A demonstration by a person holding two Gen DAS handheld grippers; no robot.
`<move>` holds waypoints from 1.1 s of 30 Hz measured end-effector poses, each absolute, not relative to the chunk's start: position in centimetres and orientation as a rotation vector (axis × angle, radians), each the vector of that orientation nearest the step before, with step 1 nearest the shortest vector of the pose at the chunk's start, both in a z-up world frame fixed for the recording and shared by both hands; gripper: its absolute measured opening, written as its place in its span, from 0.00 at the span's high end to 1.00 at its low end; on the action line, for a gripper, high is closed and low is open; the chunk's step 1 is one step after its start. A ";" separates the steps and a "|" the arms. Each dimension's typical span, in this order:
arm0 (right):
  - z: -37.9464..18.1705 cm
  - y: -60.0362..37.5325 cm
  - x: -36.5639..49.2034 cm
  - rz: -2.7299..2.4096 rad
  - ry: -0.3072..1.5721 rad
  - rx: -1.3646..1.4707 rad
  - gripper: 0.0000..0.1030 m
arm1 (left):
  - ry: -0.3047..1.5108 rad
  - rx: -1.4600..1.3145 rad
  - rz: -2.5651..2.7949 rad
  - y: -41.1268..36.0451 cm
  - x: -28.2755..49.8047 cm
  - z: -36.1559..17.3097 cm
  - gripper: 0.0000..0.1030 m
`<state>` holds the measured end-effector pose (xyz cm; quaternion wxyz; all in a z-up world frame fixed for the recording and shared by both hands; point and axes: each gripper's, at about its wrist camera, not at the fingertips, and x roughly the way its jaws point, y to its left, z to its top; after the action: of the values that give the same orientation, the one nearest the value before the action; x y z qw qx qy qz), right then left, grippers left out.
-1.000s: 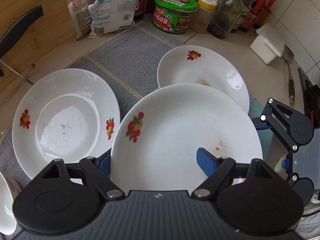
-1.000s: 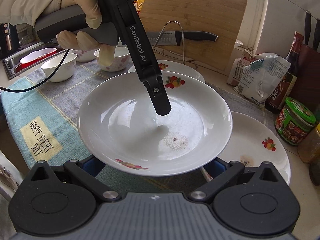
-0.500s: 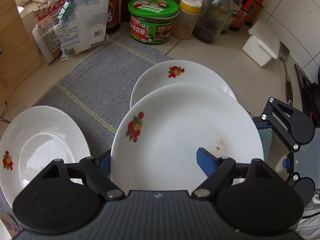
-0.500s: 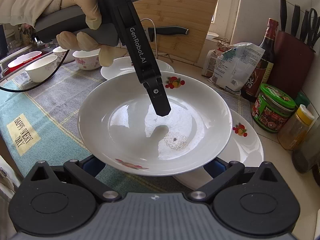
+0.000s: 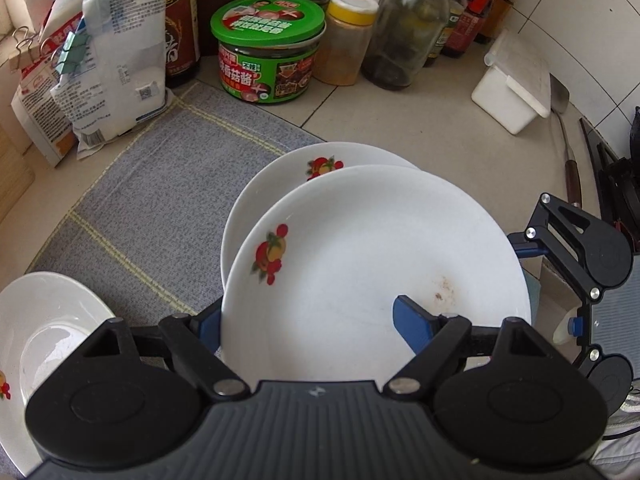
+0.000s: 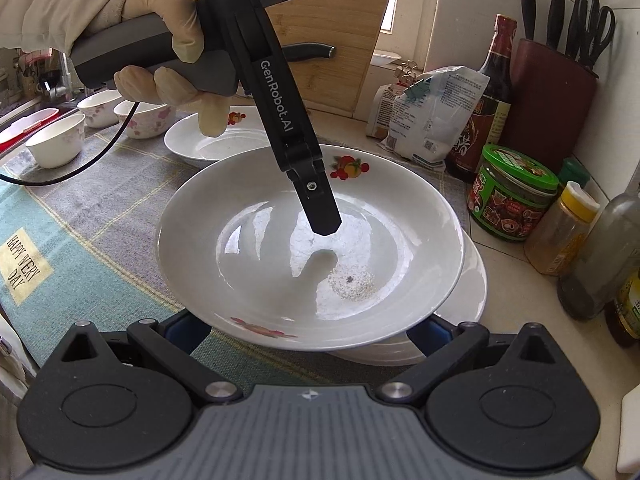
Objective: Organize plates and bowls
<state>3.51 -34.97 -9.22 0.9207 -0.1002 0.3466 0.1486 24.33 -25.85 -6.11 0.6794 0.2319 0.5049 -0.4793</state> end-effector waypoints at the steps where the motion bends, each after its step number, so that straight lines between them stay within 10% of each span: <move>1: -9.2 -35.1 3.4 0.300 0.714 -0.202 0.00 | 1.132 0.524 -1.079 -26.1 24.3 -6.2 0.19; 33: -9.7 -38.0 3.3 0.220 0.748 -0.138 0.00 | 1.152 0.578 -1.140 -30.8 24.6 -8.4 0.19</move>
<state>3.26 -38.02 -9.69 0.9227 -0.0672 0.3643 0.1071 24.55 -30.79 -8.44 0.6520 0.2548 0.5076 -0.5022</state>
